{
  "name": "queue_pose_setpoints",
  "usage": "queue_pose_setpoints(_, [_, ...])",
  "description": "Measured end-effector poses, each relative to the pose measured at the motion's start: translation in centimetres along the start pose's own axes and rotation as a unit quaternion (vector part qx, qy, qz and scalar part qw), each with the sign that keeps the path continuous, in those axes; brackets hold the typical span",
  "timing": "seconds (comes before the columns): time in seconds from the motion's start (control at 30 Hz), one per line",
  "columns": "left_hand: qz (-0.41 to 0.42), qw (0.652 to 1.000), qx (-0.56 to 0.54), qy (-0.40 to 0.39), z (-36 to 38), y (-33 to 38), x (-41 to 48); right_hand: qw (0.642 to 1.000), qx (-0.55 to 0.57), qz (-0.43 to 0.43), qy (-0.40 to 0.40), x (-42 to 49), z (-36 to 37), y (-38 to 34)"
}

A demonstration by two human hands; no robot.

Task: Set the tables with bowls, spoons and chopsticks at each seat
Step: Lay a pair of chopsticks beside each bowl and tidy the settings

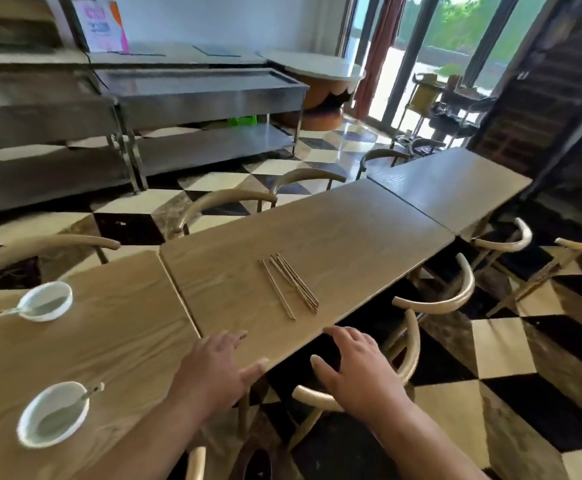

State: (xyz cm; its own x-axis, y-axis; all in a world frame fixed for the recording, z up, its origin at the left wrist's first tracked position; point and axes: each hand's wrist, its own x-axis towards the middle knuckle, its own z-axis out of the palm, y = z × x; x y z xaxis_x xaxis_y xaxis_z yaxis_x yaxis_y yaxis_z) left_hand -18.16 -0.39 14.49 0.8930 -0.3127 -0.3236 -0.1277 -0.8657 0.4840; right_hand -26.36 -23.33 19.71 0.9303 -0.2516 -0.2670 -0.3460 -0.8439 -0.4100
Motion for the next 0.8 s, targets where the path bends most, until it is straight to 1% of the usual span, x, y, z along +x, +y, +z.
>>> queue_pose_setpoints(0.07, [-0.007,0.999,-0.008,-0.03,1.1,0.8,5.6,0.999,-0.009,0.021,-0.024,5.6,0.2,1.2])
queue_pose_setpoints(0.2, [-0.002,0.996,0.017,-0.085,3.1,2.4,14.9,0.995,-0.035,0.043,-0.079,14.8,0.8,2.9])
queue_pose_setpoints(0.27, [0.002,0.995,0.025,-0.093,3.9,3.0,18.4,0.993,-0.048,0.037,-0.104,18.4,1.4,3.3])
queue_pose_setpoints(0.43, [-0.038,0.992,0.027,-0.114,8.5,2.4,27.9,0.986,-0.049,0.029,-0.154,28.3,6.0,5.9])
queue_pose_setpoints(0.5, [-0.073,0.991,-0.016,-0.114,10.5,2.1,30.5,0.986,-0.033,0.036,-0.161,31.8,7.9,6.8])
queue_pose_setpoints(0.57, [-0.13,0.981,-0.11,-0.091,12.8,1.6,32.7,0.986,-0.032,0.045,-0.157,35.3,9.4,7.6])
queue_pose_setpoints(0.6, [-0.166,0.966,-0.186,-0.072,13.6,1.4,33.6,0.986,-0.035,0.054,-0.155,36.8,9.9,7.8])
queue_pose_setpoints(0.63, [-0.208,0.935,-0.282,-0.05,14.3,1.3,34.6,0.985,-0.042,0.06,-0.156,38.4,10.5,7.9])
queue_pose_setpoints(0.7, [-0.274,0.849,-0.451,-0.003,15.3,1.3,36.1,0.983,-0.064,0.064,-0.158,41.1,11.6,7.9])
queue_pose_setpoints(0.73, [-0.29,0.817,-0.499,0.01,15.4,1.4,36.7,0.982,-0.083,0.06,-0.156,42.2,12.2,7.9])
queue_pose_setpoints(0.8, [-0.301,0.785,-0.542,0.005,15.4,1.9,37.7,0.978,-0.124,0.052,-0.162,43.8,13.2,7.6])
